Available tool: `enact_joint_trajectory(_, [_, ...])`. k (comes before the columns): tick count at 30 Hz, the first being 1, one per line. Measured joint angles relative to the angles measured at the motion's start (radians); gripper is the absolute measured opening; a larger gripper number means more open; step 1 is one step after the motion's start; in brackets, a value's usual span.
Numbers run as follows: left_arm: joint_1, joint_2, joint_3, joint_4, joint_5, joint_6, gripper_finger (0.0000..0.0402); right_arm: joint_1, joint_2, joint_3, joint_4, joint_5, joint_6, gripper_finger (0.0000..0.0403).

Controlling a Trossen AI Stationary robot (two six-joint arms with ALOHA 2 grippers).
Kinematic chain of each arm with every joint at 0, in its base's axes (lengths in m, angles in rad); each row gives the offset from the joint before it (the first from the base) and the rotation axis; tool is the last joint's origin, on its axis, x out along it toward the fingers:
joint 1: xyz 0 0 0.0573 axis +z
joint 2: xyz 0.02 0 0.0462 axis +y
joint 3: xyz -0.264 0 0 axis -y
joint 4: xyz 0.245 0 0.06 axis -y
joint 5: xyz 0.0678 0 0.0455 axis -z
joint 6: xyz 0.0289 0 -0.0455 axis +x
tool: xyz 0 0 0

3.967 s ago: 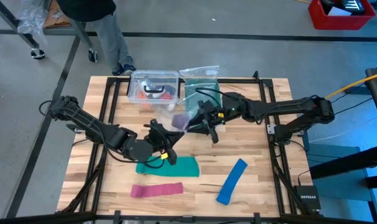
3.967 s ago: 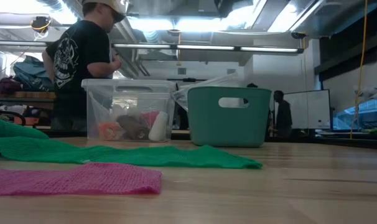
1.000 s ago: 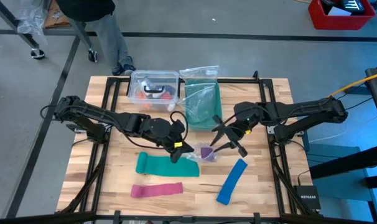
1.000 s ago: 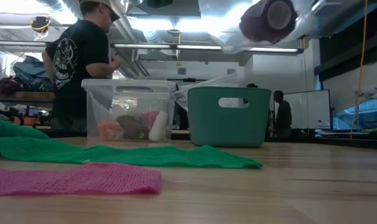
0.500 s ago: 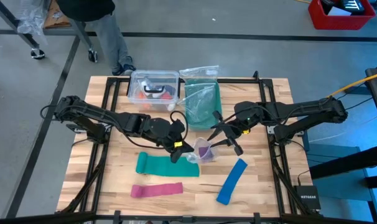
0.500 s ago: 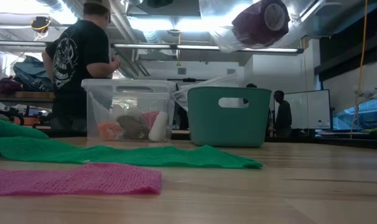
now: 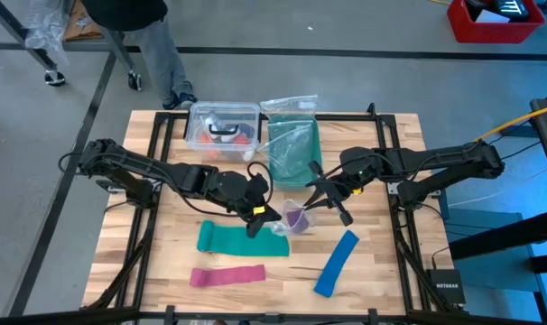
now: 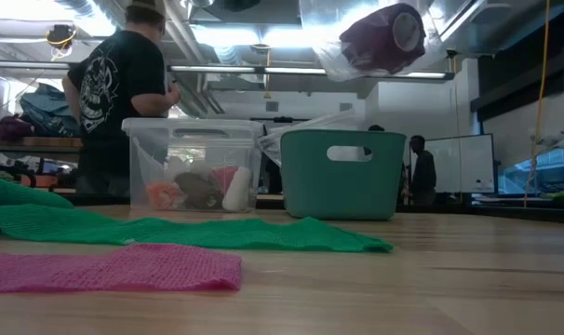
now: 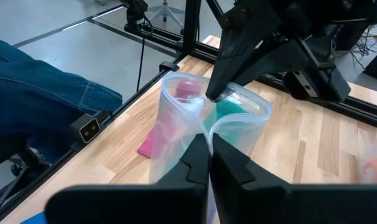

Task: Roll bandage
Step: Close the transparent zip bag

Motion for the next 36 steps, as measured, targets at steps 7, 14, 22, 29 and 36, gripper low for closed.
enact_joint_trajectory(7, [0.009, 0.000, 0.000, 0.023, -0.007, 0.207, 0.0032, -0.001, -0.014, 0.000, -0.007, 0.000, 0.004, 0.0006])
enact_joint_trajectory(14, [0.013, 0.000, -0.001, 0.211, -0.011, 0.391, 0.0116, -0.001, -0.064, 0.000, -0.012, 0.010, 0.004, 0.0003])
enact_joint_trajectory(22, [0.005, -0.014, -0.001, 0.267, -0.011, 0.569, 0.0156, -0.001, -0.162, 0.001, -0.117, 0.154, -0.008, 0.0002])
enact_joint_trajectory(29, [0.005, -0.021, -0.001, 0.356, -0.014, 0.705, 0.0148, -0.001, -0.238, 0.001, -0.165, 0.253, -0.002, 0.0001])
enact_joint_trajectory(36, [0.006, -0.023, -0.001, 0.454, -0.016, 0.821, 0.0148, -0.001, -0.261, 0.001, -0.193, 0.271, 0.020, 0.0001])
